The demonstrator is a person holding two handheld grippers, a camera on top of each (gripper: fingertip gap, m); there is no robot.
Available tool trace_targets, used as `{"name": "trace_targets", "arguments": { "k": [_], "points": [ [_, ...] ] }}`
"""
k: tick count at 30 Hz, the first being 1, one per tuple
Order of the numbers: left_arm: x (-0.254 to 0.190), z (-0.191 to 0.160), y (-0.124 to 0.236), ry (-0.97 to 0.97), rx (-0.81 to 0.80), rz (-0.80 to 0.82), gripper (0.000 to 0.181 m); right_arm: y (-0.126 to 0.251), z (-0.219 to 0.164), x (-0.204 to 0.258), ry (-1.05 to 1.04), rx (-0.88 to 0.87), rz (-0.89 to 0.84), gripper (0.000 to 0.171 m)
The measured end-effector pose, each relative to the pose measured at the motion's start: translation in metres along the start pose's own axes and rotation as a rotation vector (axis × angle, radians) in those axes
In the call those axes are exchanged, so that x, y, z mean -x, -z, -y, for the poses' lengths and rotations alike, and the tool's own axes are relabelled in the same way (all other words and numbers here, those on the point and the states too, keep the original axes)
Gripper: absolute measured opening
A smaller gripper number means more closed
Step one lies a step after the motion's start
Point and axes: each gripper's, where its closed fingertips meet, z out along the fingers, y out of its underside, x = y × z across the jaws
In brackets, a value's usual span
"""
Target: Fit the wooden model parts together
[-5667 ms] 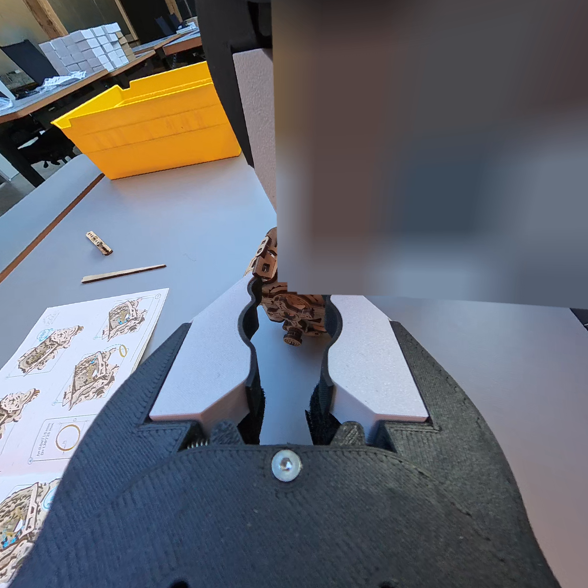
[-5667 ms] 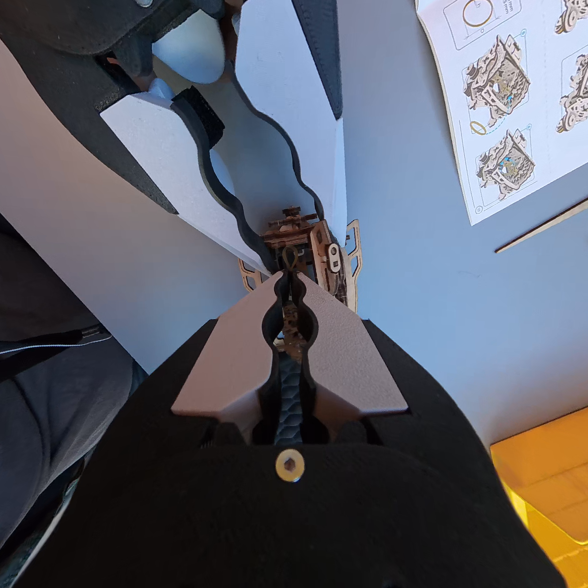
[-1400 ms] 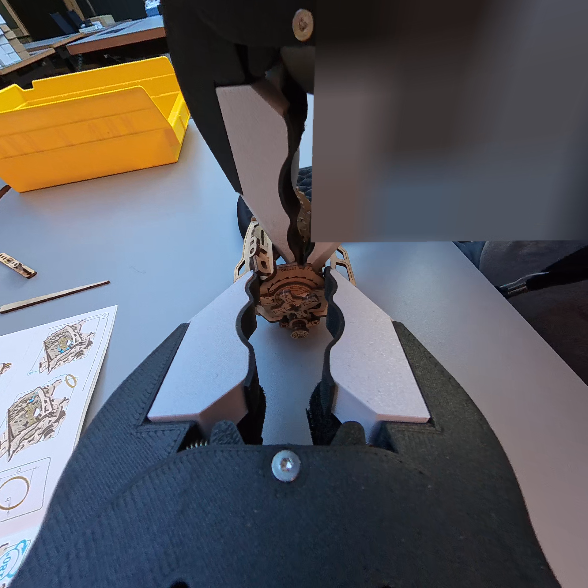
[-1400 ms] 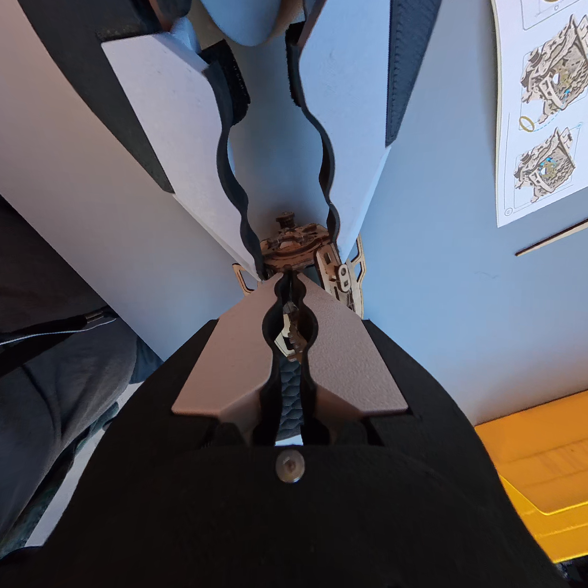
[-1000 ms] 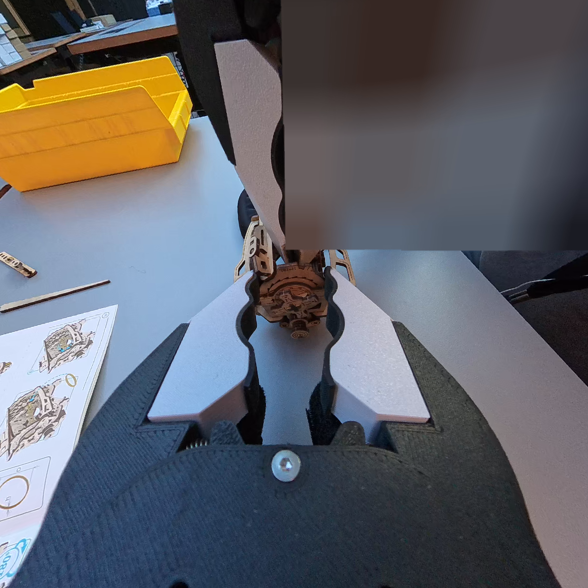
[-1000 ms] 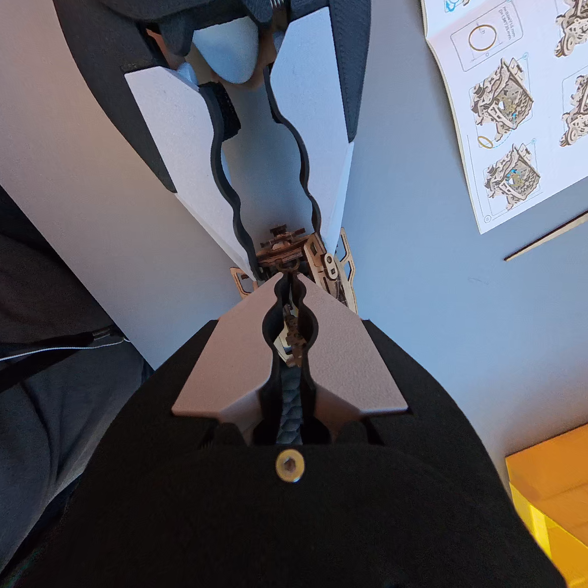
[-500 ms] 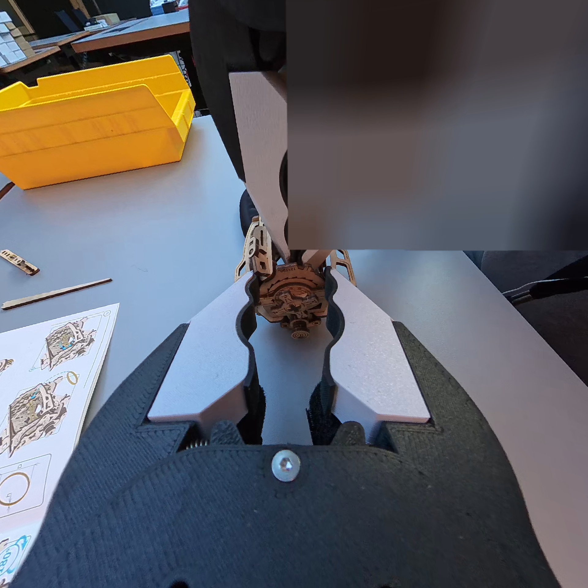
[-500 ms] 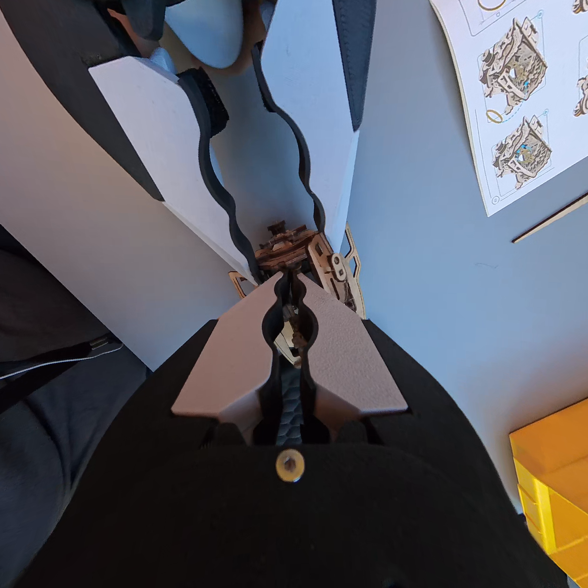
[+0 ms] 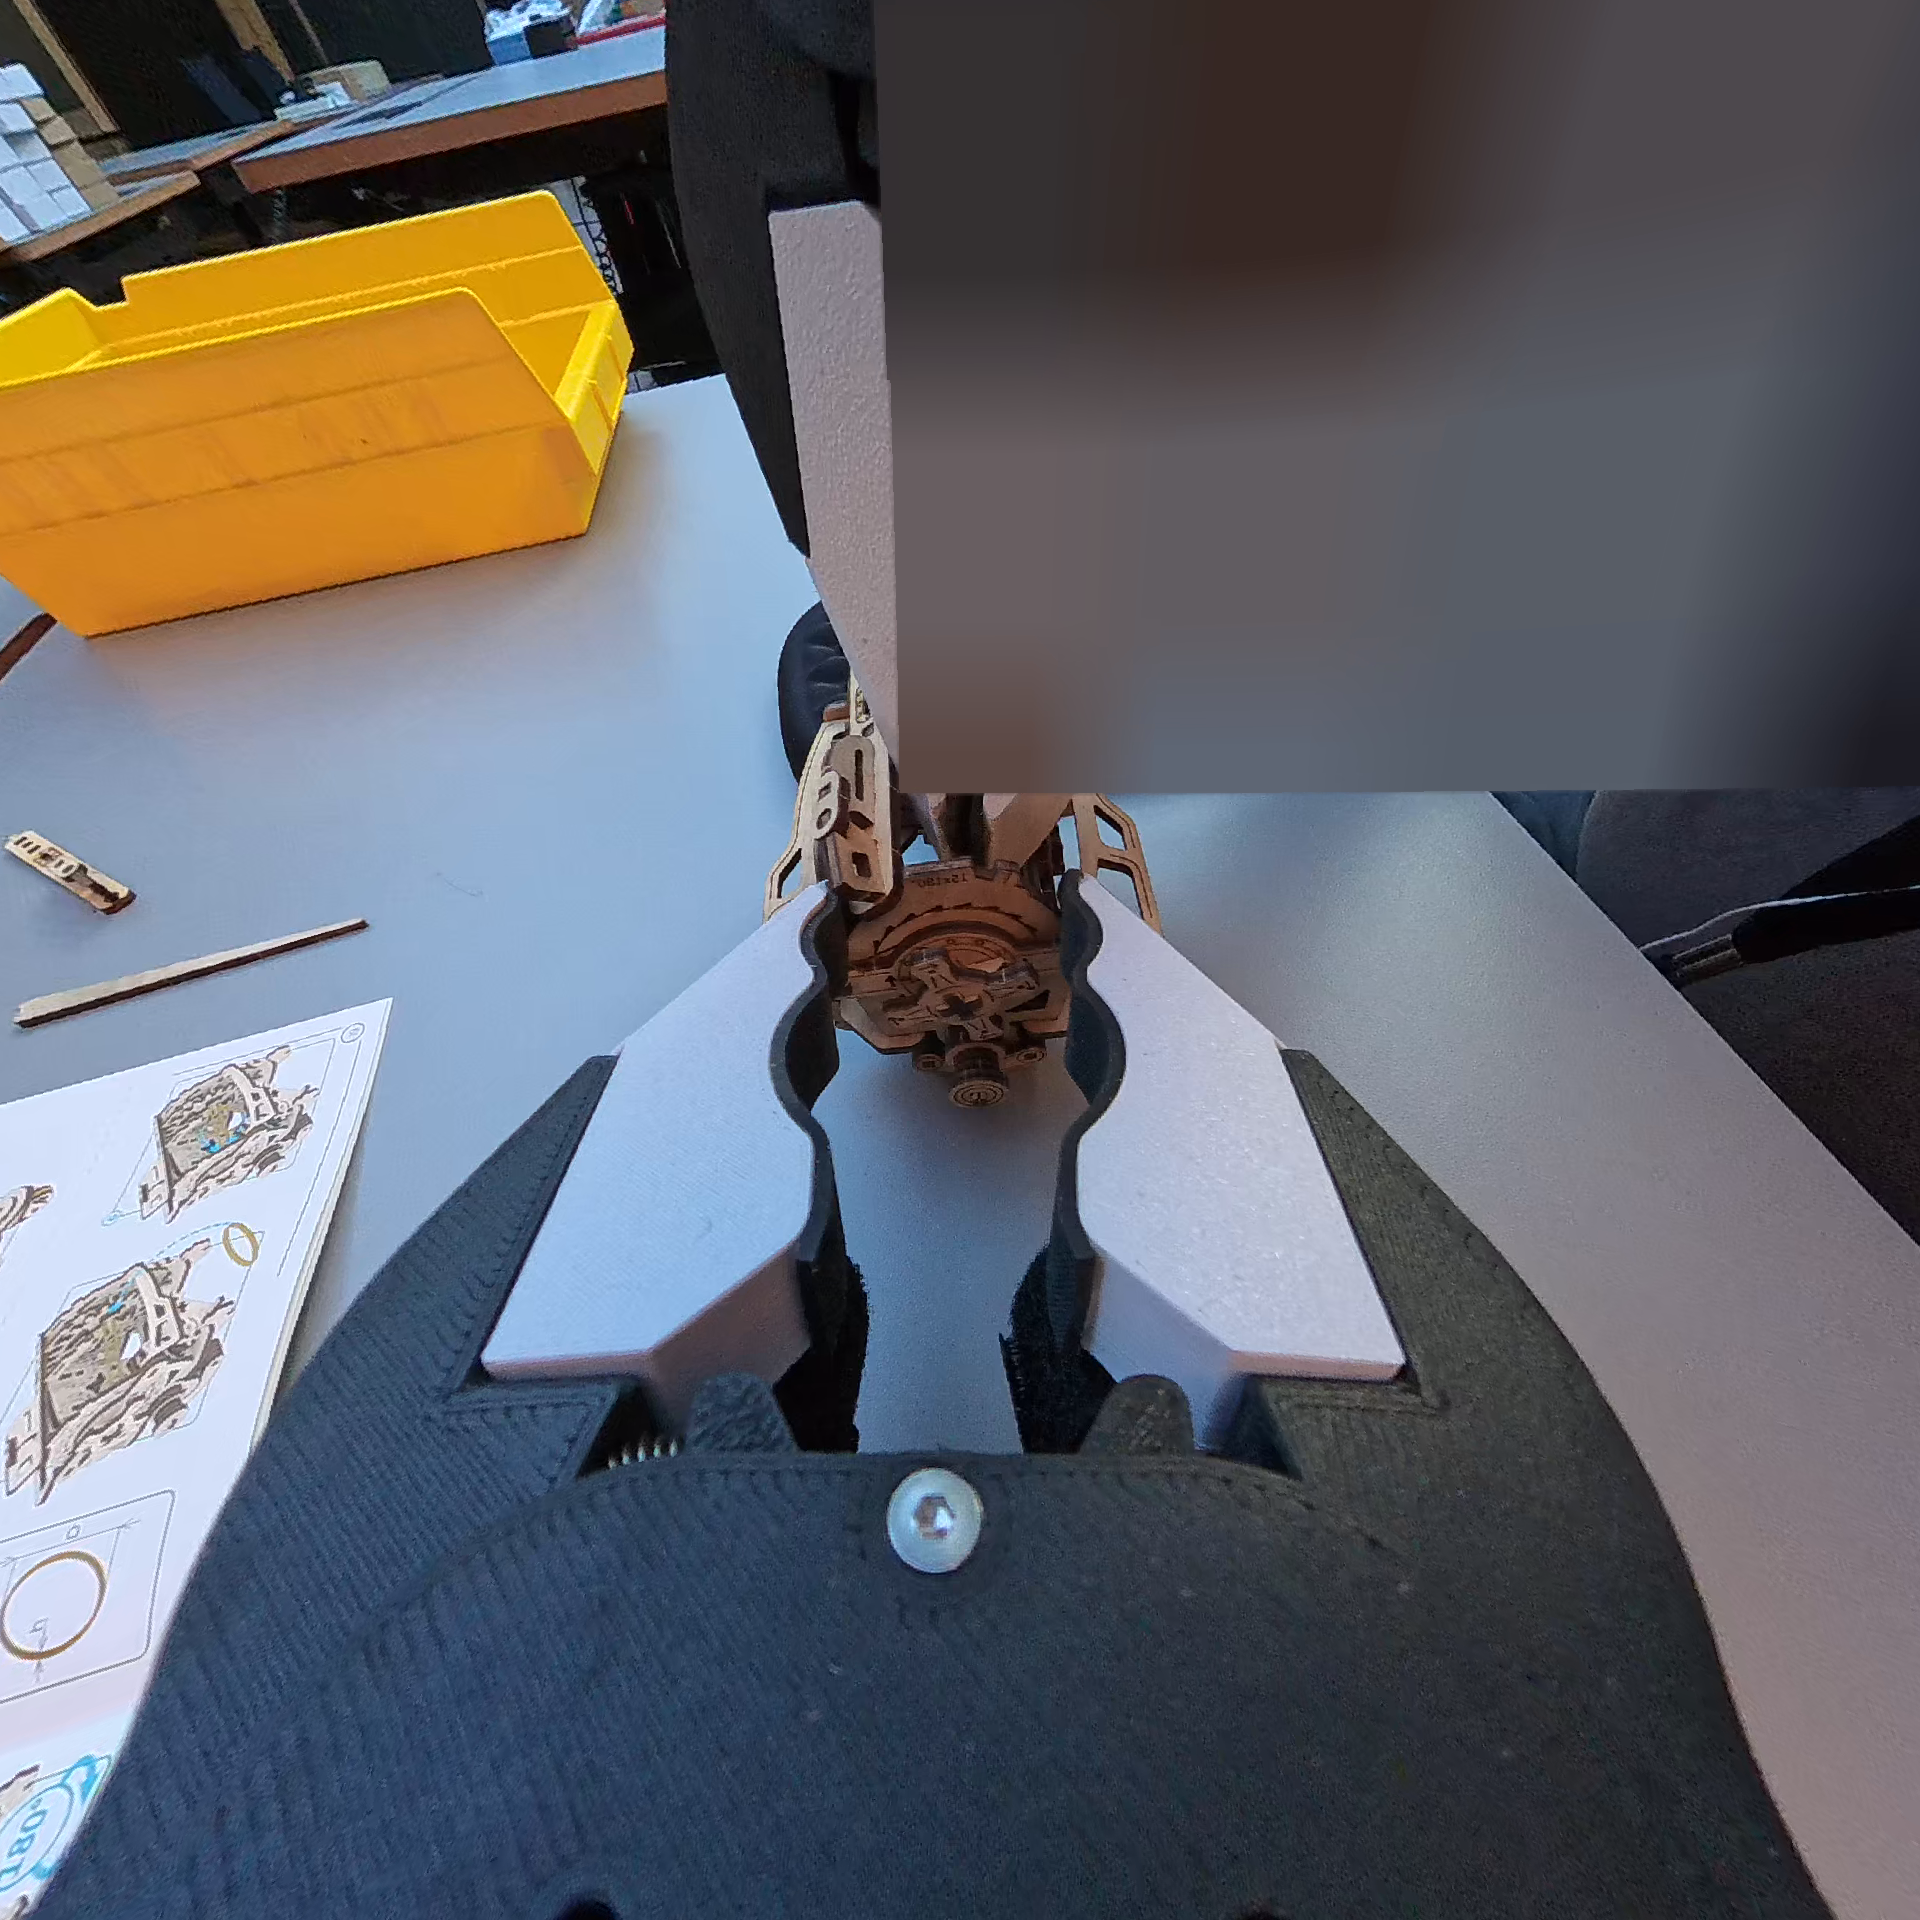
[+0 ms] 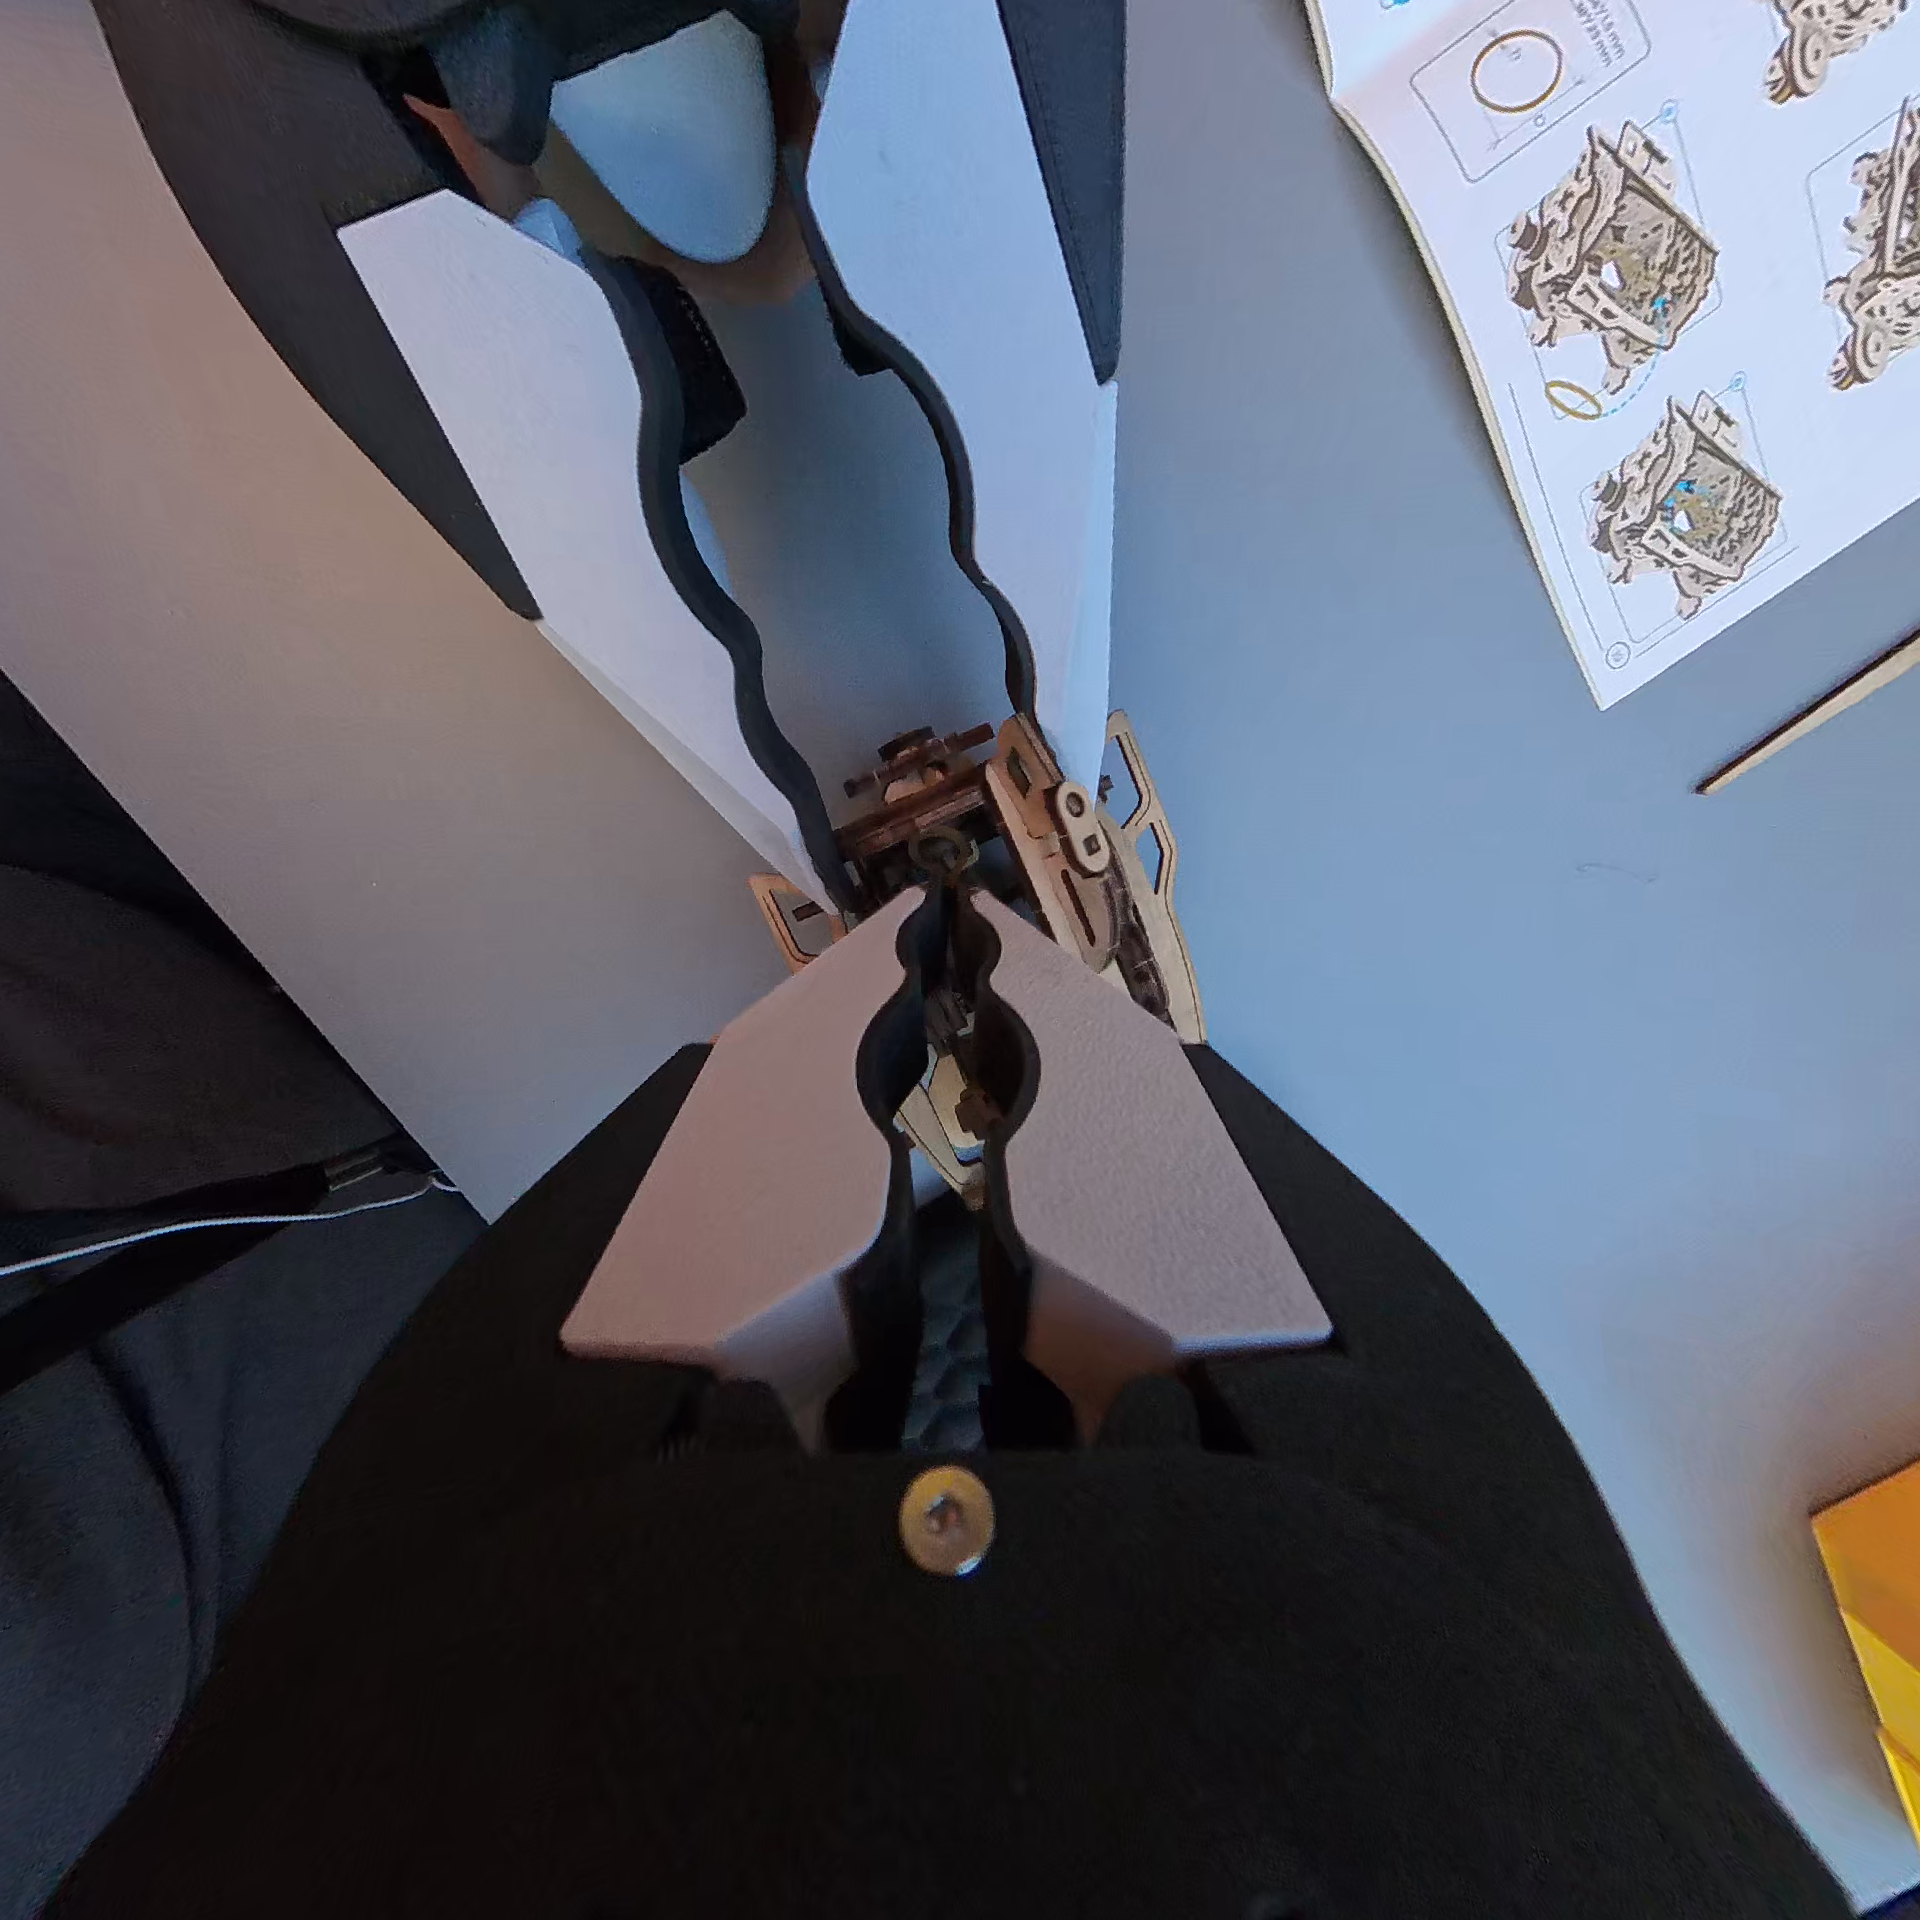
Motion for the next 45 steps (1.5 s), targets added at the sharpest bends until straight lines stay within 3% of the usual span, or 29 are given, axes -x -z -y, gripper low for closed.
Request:
{"name": "trace_targets", "arguments": {
  "k": [45],
  "points": [
    [-0.0009, 0.0004, -0.0005, -0.006, 0.0, 0.0, 0.039, 0.0064, -0.0072, 0.0015, 0.072, 0.408, 0.084, 0.0]
  ]
}}
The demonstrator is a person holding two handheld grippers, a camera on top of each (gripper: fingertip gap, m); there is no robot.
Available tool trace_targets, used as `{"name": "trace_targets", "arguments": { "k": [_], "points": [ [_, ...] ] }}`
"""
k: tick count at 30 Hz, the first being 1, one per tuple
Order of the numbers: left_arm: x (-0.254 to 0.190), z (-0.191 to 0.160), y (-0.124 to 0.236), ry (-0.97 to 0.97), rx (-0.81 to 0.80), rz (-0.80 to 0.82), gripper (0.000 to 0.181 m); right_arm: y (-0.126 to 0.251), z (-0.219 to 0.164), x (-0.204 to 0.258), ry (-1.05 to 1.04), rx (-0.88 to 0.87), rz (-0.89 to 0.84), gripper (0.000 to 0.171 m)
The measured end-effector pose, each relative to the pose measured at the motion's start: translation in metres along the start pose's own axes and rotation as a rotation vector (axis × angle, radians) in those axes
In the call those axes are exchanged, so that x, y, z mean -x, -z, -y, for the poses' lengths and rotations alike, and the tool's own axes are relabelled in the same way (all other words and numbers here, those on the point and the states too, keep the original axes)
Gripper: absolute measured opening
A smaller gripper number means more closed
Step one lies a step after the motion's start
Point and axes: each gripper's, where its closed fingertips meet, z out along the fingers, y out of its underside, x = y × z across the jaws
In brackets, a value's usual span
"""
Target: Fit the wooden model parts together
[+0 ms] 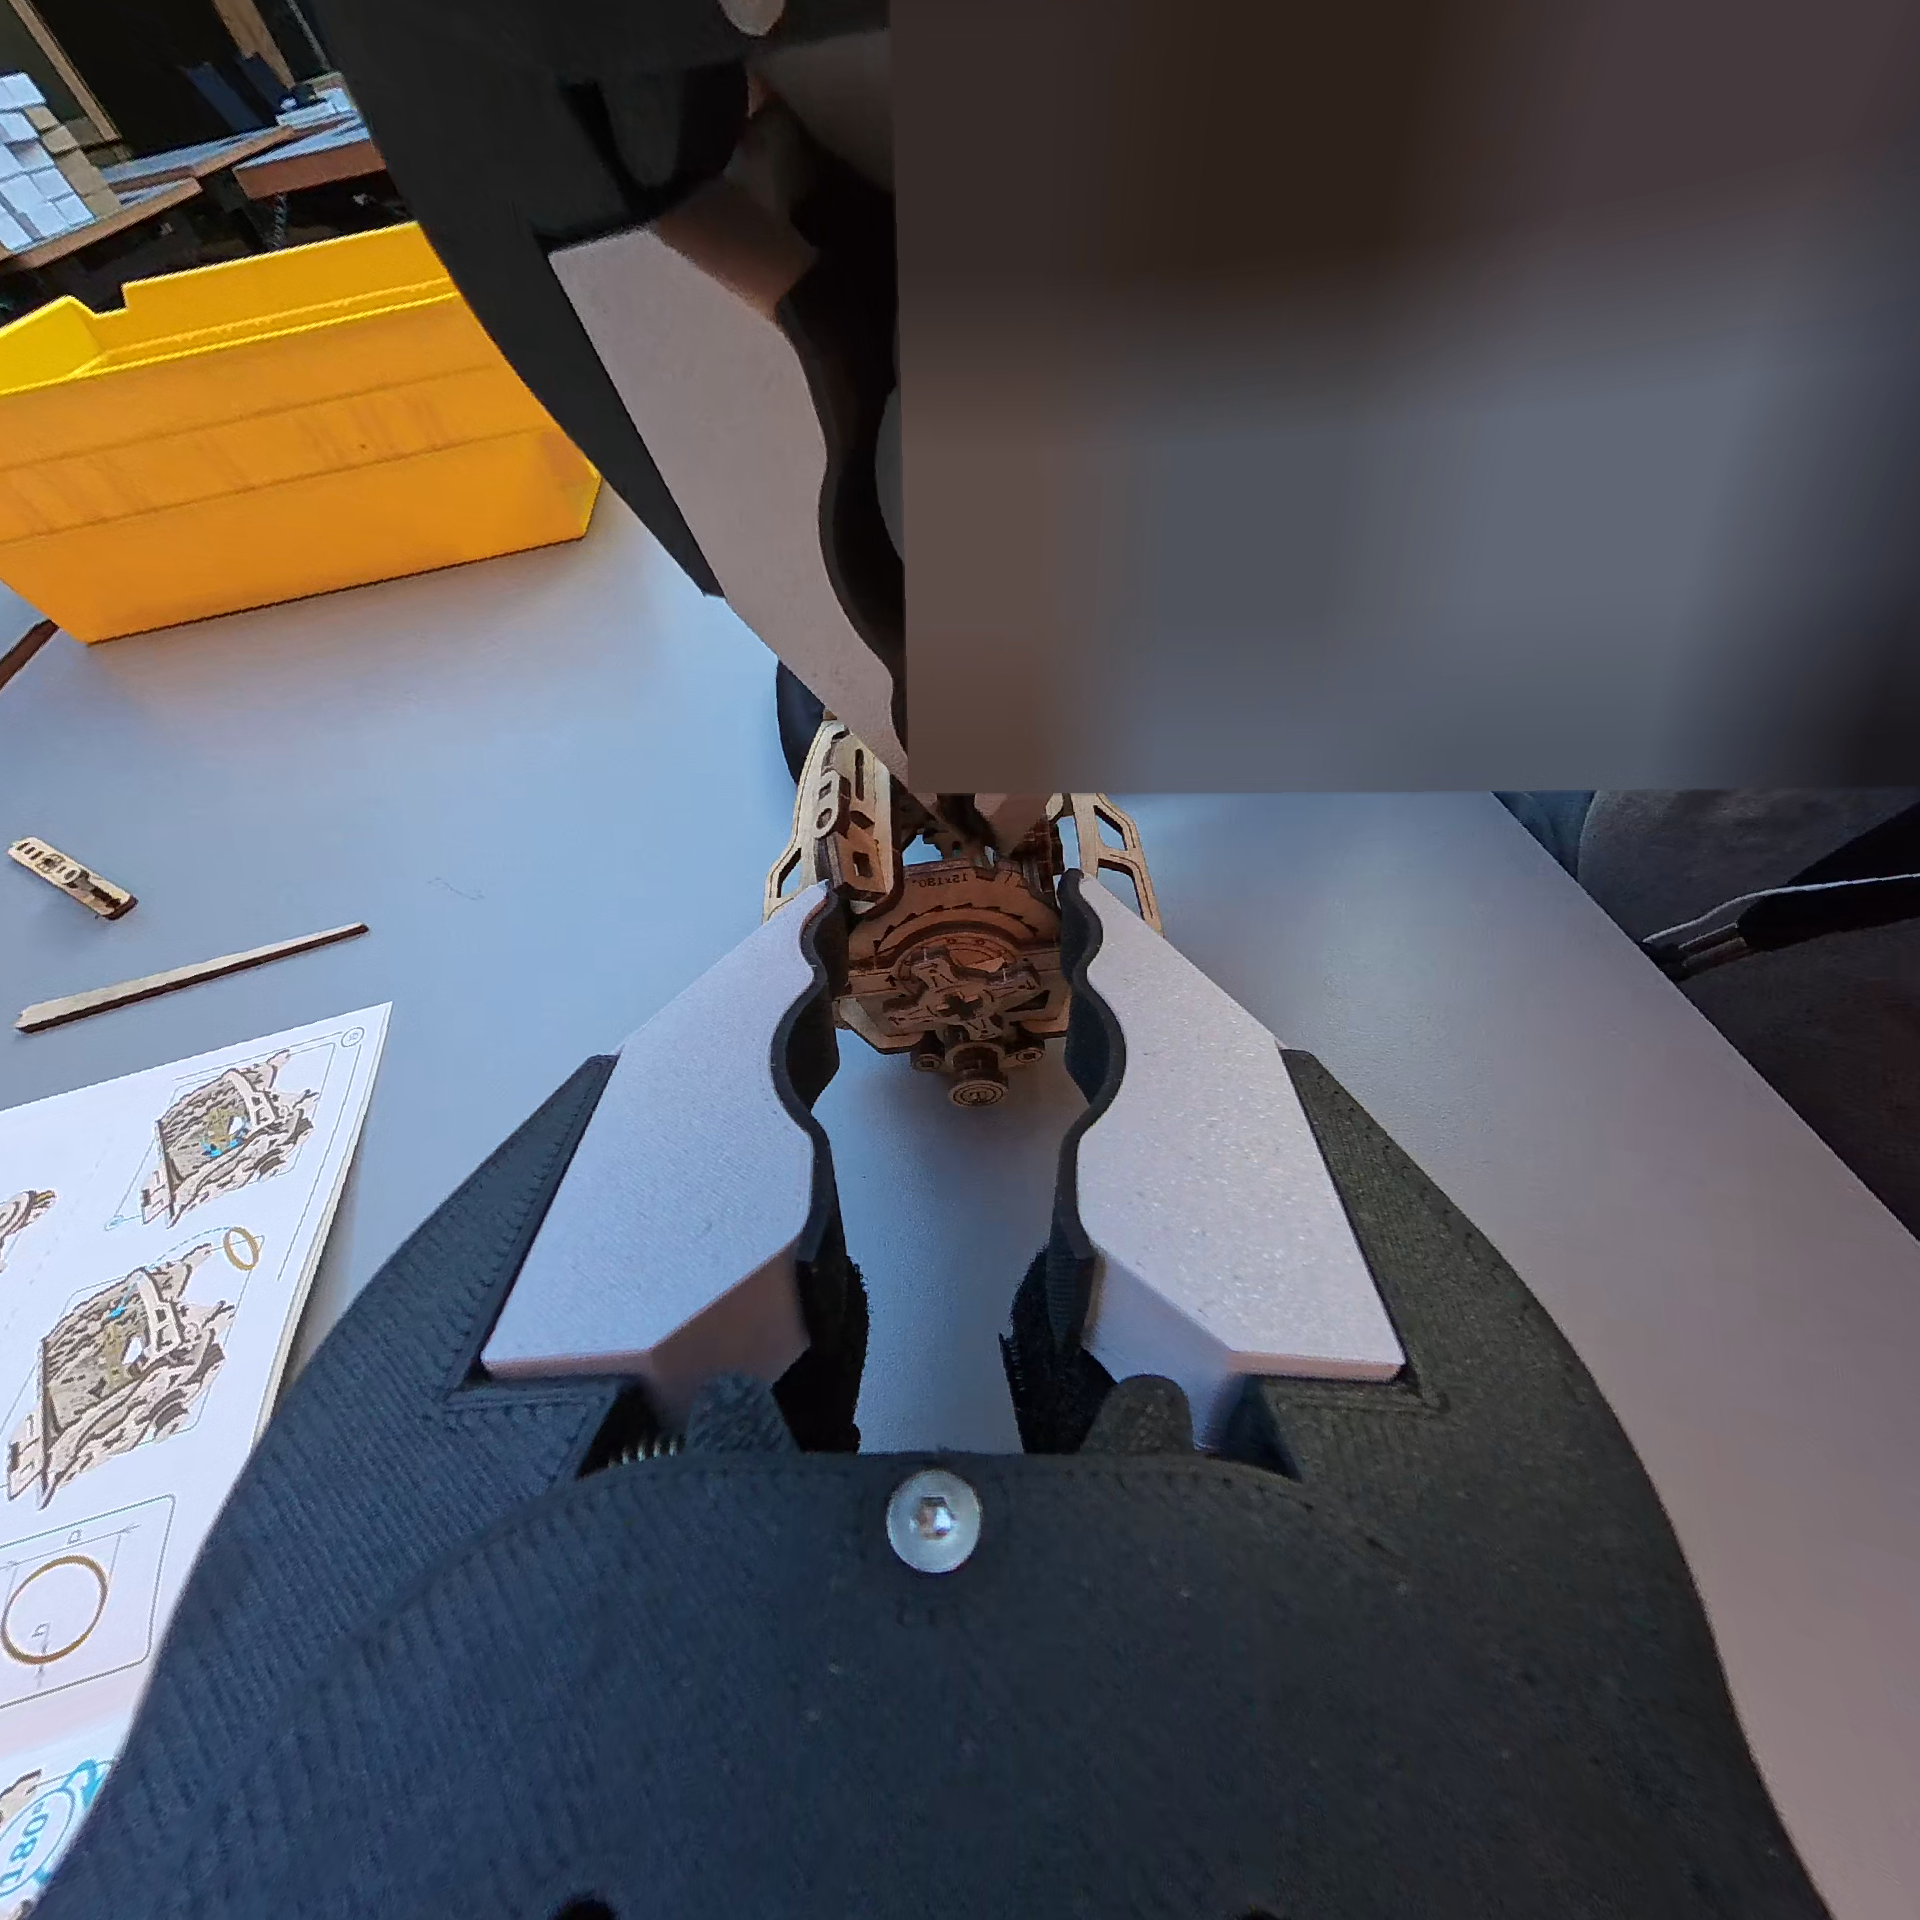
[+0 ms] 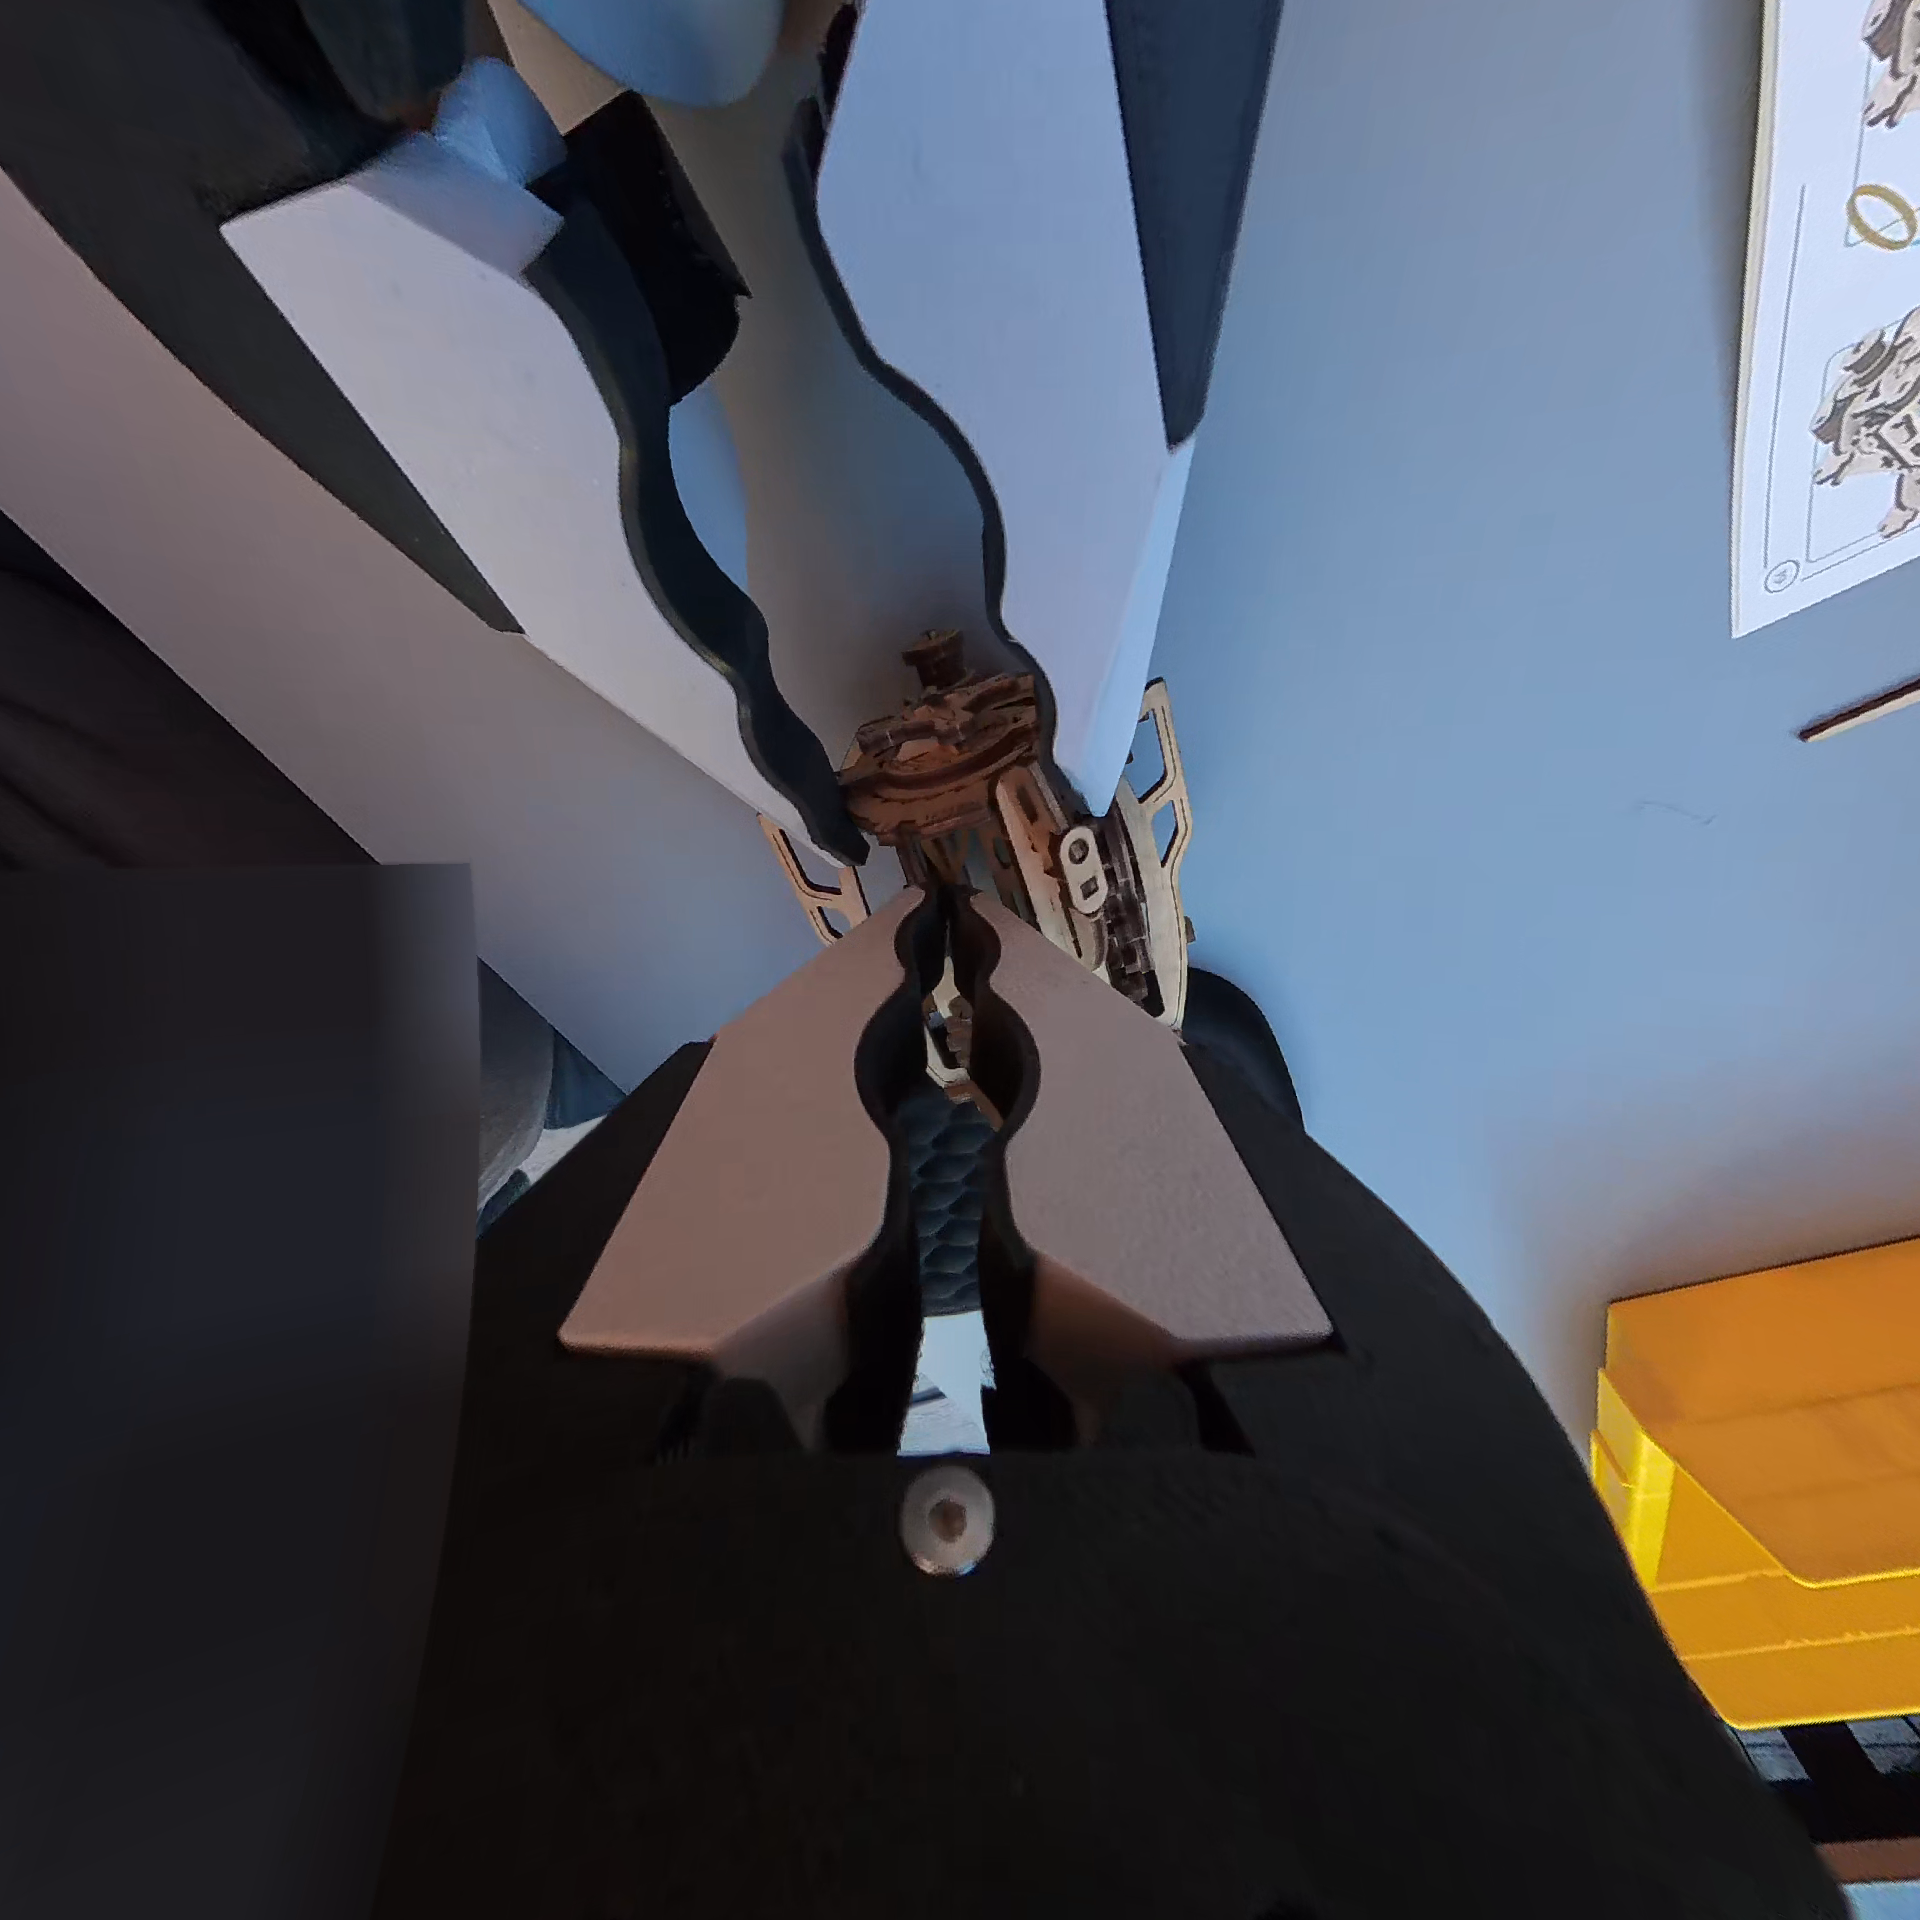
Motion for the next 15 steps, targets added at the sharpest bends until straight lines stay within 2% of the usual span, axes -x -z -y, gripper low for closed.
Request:
{"name": "trace_targets", "arguments": {
  "k": [15],
  "points": [
    [-0.0001, 0.0, 0.0, -0.003, 0.0, 0.001, 0.039, 0.0009, 0.0046, 0.0, 0.017, 0.007, -0.021, 0.0]
  ]
}}
